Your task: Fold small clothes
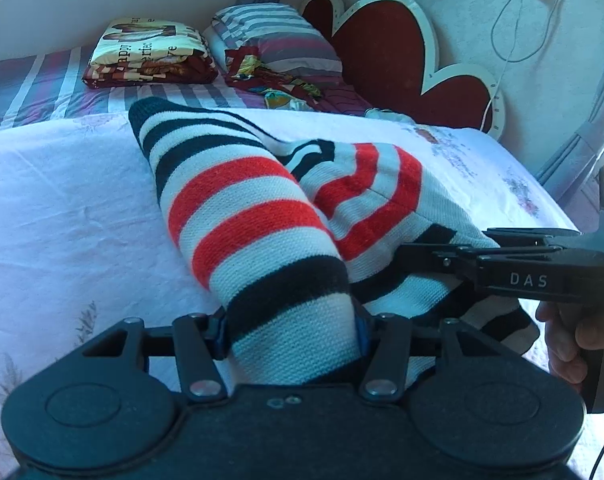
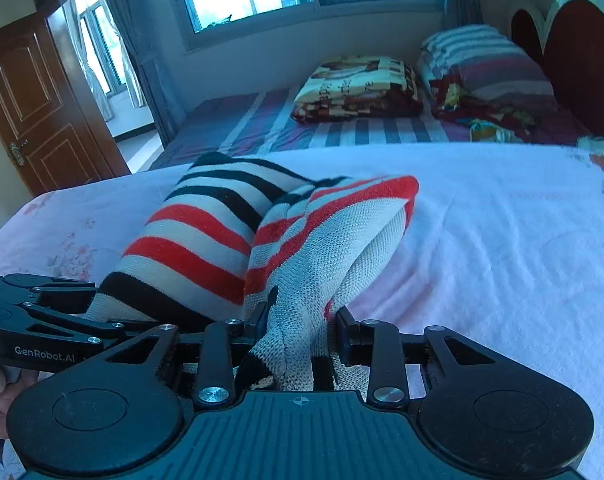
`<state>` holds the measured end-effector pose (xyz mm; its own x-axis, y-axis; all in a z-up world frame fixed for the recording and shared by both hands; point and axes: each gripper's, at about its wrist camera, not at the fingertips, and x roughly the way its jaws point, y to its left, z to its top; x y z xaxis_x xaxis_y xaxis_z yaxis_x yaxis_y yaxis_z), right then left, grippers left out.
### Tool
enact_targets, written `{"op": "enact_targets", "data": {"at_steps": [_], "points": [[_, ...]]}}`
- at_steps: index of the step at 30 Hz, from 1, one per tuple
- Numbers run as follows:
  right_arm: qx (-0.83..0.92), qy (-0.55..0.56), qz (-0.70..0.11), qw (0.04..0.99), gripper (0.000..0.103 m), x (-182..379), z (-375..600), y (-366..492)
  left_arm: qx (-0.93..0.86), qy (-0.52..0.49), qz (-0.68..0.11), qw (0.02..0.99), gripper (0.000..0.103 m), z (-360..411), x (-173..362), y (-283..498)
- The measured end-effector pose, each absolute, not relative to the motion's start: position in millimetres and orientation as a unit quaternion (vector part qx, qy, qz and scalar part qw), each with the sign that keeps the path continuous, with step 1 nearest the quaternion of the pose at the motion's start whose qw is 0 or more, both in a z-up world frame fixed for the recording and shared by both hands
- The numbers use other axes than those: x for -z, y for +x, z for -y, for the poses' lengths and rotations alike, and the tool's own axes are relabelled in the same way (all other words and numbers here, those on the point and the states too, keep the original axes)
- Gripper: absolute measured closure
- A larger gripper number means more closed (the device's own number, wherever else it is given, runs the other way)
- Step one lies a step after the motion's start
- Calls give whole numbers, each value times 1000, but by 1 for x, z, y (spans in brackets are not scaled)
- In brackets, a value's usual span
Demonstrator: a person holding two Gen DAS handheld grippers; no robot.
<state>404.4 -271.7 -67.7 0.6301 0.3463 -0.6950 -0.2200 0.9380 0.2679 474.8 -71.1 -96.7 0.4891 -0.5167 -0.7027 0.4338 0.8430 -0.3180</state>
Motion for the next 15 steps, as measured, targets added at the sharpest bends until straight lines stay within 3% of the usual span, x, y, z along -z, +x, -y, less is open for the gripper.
{"op": "enact_targets", "data": {"at_steps": [8, 15], "points": [[-164, 54, -385, 907, 70, 44, 206, 380, 281, -67, -408, 866, 51, 15, 81, 447], [-208, 46, -373, 903, 70, 28, 90, 367, 252, -74, -403, 877, 51, -91, 62, 415]]}}
